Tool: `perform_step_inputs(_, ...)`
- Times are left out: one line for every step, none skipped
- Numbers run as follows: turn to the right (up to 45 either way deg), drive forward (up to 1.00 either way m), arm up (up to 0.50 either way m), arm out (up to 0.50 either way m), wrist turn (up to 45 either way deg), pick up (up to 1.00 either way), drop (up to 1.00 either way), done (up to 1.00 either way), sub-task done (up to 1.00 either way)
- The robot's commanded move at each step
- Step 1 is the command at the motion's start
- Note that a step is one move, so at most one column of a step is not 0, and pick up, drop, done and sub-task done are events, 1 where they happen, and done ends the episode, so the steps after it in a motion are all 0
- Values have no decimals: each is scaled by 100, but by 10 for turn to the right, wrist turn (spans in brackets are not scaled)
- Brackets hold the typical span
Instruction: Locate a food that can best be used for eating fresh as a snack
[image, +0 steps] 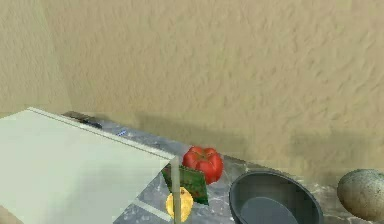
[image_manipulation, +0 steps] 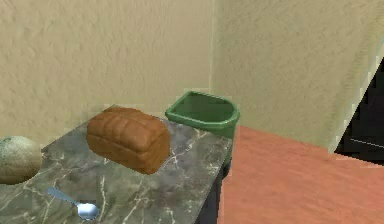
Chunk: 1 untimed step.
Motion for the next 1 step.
perform_step_inputs(0,0,0,0,0,0,0,100,0)
